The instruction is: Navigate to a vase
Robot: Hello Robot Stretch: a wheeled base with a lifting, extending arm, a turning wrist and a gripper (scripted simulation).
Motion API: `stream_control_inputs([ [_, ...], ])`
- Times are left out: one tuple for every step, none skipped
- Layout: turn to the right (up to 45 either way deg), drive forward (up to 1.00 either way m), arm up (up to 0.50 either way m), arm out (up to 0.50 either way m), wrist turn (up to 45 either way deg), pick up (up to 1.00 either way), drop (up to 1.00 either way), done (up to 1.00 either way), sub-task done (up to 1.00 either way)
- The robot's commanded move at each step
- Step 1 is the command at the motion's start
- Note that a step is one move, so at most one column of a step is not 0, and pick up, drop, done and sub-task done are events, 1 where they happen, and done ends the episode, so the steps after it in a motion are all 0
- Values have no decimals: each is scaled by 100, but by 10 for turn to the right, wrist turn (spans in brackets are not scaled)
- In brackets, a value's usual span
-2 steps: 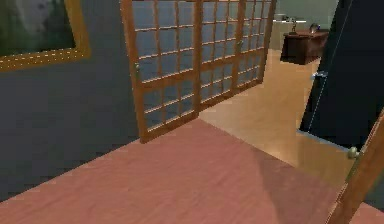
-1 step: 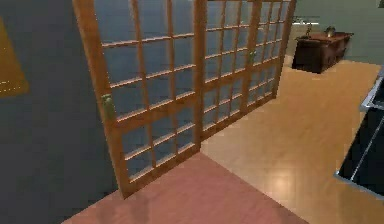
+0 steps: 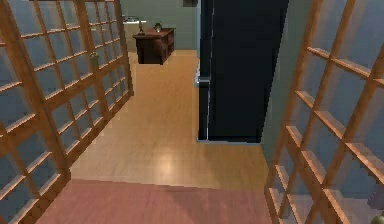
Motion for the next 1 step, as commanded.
stream_control_inputs([
  [0,5,0,0,0,0,0,0,0],
])
